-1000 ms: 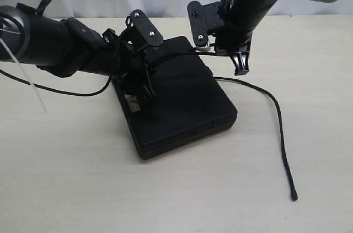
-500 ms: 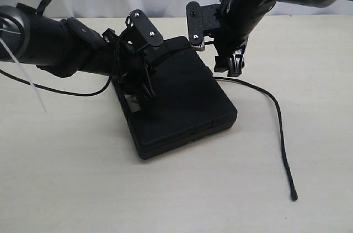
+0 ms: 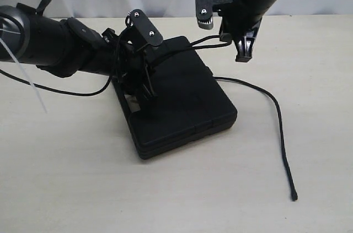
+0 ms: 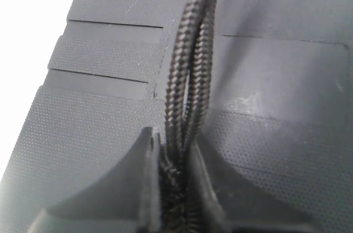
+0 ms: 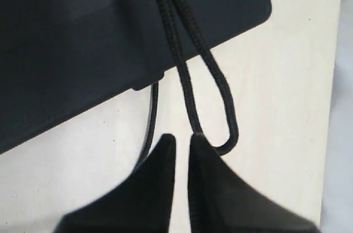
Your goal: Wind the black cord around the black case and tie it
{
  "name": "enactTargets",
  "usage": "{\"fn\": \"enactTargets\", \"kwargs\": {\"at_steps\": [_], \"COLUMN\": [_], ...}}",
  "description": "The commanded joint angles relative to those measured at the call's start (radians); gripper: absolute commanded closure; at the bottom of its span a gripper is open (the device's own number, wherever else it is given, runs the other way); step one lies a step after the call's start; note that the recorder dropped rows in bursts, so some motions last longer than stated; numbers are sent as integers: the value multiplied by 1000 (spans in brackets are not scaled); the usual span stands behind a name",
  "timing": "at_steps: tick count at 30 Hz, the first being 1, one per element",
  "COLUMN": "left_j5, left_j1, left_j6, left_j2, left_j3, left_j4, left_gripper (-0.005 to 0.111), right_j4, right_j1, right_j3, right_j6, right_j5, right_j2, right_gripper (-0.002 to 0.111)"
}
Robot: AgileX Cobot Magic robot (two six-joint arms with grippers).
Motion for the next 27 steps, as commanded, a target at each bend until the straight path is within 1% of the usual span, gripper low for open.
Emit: {"fn": "enactTargets", "kwargs": {"at_steps": [1, 5, 12, 15, 18, 22, 27], "left_j5": [-3, -3, -3, -3, 8, 55, 23], "left_j1": [-3, -3, -3, -3, -3, -3, -3], "left_j6": [2, 2, 2, 2, 2, 2, -2], "left_j2": [1, 1, 1, 1, 1, 1, 1], "left_j3": [5, 5, 5, 5, 5, 5, 5], "left_j4": [0, 0, 0, 2, 23, 101, 97], "left_gripper": [107, 107, 107, 107, 107, 107, 107], "right_j4": [14, 14, 14, 6, 6, 6, 6], "right_j1": [1, 1, 1, 1, 1, -1, -1], "right_j3": [0, 0, 0, 0, 0, 0, 0], "right_j6": [-11, -31, -85, -84, -79, -79, -79], "right_j5": [-44, -104, -113, -146, -172, -185, -161], "right_j2": [-5, 36, 95, 112, 124, 128, 160], "right_gripper": [104, 104, 104, 104, 104, 104, 104]}}
